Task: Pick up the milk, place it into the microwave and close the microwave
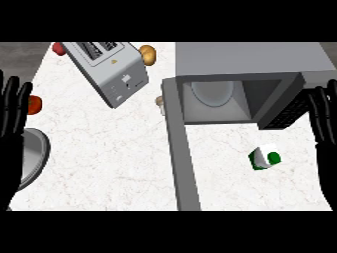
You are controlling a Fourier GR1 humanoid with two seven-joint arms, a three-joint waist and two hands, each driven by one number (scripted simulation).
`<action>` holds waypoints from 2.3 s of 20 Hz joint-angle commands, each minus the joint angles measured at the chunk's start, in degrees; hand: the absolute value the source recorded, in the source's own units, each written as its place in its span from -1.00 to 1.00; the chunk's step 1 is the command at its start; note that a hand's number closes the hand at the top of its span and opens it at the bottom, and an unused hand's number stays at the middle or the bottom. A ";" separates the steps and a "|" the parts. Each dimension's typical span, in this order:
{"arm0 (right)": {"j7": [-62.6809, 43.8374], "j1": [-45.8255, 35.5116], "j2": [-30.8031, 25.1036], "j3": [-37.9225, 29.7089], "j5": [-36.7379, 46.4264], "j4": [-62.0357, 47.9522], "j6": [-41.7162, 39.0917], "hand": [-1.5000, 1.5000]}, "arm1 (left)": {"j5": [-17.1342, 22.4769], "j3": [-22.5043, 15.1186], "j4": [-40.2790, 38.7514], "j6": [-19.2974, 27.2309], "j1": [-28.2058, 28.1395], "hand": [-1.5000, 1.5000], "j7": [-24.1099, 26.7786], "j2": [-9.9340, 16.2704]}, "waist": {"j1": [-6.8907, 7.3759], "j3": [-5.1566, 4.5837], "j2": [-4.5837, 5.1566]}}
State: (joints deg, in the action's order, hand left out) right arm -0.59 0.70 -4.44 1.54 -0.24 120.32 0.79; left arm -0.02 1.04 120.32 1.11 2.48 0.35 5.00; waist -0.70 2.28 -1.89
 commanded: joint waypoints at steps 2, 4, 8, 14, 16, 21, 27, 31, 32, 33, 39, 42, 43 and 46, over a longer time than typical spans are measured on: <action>-0.52 0.27 3.72 3.58 6.34 0.16 5.04 -1.00 | 0.30 2.24 0.03 -0.62 1.27 -1.00 -1.46 2.02 | 0.77 -2.30 1.82; 2.98 2.54 4.29 6.41 12.63 -2.36 10.39 -1.00 | 0.84 4.03 -0.73 -0.24 1.51 -1.00 -3.50 2.71 | 0.80 -2.30 1.90; 3.23 6.15 4.38 10.13 0.14 -2.51 9.53 -1.00 | 7.01 6.38 -1.09 -0.28 -5.53 -1.00 -5.36 -0.11 | 1.35 -2.26 1.76; 4.07 6.91 4.42 18.49 2.91 -2.73 15.45 -1.00 | 8.72 5.95 4.52 -3.16 -15.14 -1.00 -3.26 -1.24 | 1.09 -2.29 1.77; 5.17 6.78 4.43 23.83 5.91 -5.12 20.99 -1.00 | 5.80 1.08 6.58 -2.94 -17.96 -1.00 -2.48 -4.03 | 1.09 -2.29 1.77; 9.26 14.28 3.86 21.16 7.85 -1.54 20.15 -1.00 | 2.93 -2.26 4.91 -2.98 -25.16 -1.00 5.46 -4.92 | 0.77 -2.29 1.74; 9.83 13.63 4.44 20.70 14.14 -5.77 27.56 -1.00 | 7.00 -0.17 12.34 -6.20 -29.42 -1.00 1.15 -3.93 | 1.03 -2.27 1.74; 17.17 9.90 4.44 16.78 11.72 -17.10 31.84 -1.00 | 5.64 -0.89 10.92 -5.95 -31.63 -1.00 3.85 -4.74 | 1.31 -2.24 1.86; 12.00 11.23 4.38 16.19 12.63 -10.72 29.72 -1.00 | 6.41 -1.21 11.81 -7.58 -34.87 -1.00 6.45 -4.97 | 1.10 -2.28 1.77; 13.02 9.74 4.43 17.74 13.07 -13.50 32.36 -1.00 | 7.51 -0.03 13.11 -8.33 -34.79 -1.00 4.37 -4.06 | 1.13 -2.28 1.80; 20.80 9.66 4.41 12.24 7.14 -20.39 30.92 -1.00 | 3.69 -4.69 10.30 -5.97 -37.93 -1.00 11.21 -4.98 | 1.08 -2.26 1.81; 21.65 8.12 4.41 8.35 4.79 -23.08 28.93 -1.00 | 9.37 2.47 12.17 -10.55 -37.66 -1.00 7.81 -3.35 | 1.06 -2.26 1.83; 23.13 11.97 4.02 9.57 5.20 -21.75 28.62 -1.00 | 6.09 -0.66 10.93 -8.53 -37.38 -1.00 9.41 -4.98 | 0.91 -2.26 1.81; 24.36 7.48 4.40 8.31 4.48 -27.65 31.35 -1.00 | 3.95 -3.74 9.00 -7.65 -40.64 -1.00 14.71 -4.99 | 1.15 -2.27 1.81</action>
State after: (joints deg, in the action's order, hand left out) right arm 20.91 8.96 -0.51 10.27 5.47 96.83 30.67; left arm 5.52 -0.43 130.40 -7.20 -35.18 10.88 0.22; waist 0.35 0.01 -0.06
